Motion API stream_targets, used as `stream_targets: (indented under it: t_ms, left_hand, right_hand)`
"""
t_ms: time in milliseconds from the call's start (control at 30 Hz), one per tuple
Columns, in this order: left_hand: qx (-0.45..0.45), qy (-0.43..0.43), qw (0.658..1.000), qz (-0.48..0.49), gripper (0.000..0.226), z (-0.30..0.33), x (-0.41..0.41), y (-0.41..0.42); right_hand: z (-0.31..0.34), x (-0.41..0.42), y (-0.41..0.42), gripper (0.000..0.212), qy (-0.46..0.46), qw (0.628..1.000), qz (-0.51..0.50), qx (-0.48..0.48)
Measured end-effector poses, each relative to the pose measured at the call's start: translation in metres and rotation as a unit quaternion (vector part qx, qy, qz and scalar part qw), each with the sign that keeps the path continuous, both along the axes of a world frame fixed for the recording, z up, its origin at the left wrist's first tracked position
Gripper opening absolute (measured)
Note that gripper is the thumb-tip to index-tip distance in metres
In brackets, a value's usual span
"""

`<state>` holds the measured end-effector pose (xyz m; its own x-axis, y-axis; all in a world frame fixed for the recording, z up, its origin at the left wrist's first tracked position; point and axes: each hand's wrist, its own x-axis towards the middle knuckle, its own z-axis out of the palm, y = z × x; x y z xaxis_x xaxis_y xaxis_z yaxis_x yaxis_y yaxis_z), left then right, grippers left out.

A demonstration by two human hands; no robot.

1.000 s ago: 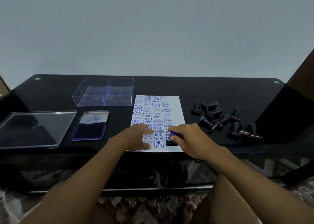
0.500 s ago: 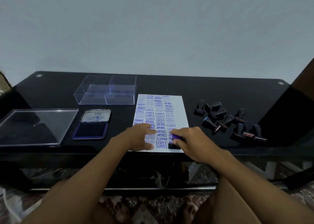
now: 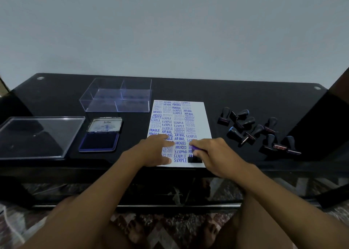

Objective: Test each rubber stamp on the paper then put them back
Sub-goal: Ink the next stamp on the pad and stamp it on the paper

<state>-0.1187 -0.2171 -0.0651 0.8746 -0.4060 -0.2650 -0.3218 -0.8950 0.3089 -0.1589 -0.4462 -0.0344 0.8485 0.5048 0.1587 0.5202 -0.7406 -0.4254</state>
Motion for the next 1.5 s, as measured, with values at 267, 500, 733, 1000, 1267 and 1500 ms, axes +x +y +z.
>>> stream_targets:
  t_ms: [267, 500, 733, 1000, 1267, 1500]
  left_hand:
    - [-0.002, 0.0, 1.0, 0.004, 0.069, -0.001, 0.001, -0.001]
    - [-0.013, 0.011, 1.0, 0.016, 0.07, 0.002, -0.001, -0.001]
    - [0.03, 0.003, 1.0, 0.002, 0.068, 0.012, -0.001, -0.006]
    - [0.01, -0.019, 1.0, 0.019, 0.065, 0.022, 0.0, 0.02]
    - [0.034, -0.03, 0.992, 0.115, 0.083, 0.048, -0.015, 0.115]
    - [0.11, -0.029, 0.98, 0.166, 0.096, 0.045, -0.002, 0.178]
  right_hand:
    - [-0.004, -0.017, 0.0, 0.008, 0.004, 1.0, 0.005, 0.006]
    - [0.032, 0.012, 0.005, 0.009, -0.018, 0.996, -0.074, 0.046]
    - [0.044, 0.011, 0.011, 0.026, -0.031, 0.989, -0.119, 0.084]
    - [0.045, 0.014, 0.036, 0.024, -0.009, 0.992, -0.104, 0.074]
    - [0.037, 0.027, 0.117, 0.036, 0.035, 0.996, -0.03, 0.075]
    - [0.025, 0.047, 0.216, 0.015, 0.033, 0.996, 0.069, 0.035]
